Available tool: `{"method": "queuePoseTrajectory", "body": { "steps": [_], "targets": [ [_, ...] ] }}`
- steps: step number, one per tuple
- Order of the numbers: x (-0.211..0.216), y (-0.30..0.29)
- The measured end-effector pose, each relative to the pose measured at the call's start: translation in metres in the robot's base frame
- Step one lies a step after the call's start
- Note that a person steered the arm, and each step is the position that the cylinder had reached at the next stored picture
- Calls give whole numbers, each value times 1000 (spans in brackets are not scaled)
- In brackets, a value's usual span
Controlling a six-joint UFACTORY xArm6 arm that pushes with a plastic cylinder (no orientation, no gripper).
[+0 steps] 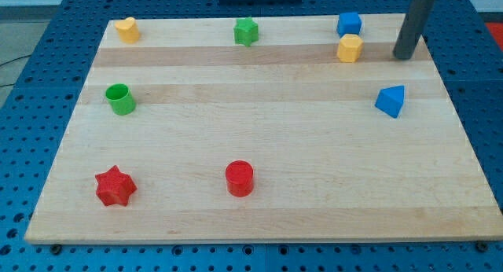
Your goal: Move yellow hexagon diagonal to the green star
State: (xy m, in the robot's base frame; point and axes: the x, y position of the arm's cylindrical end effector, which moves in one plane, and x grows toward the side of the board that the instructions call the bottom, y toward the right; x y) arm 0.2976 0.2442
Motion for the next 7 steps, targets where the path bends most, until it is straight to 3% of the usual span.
{"method": "queuePoseTrajectory", "body": {
  "steps": [2,3,4,6,7],
  "targets": [
    [-10,-105],
    [-13,-120],
    [8,-182],
    [8,-222],
    [51,-203]
  ]
}}
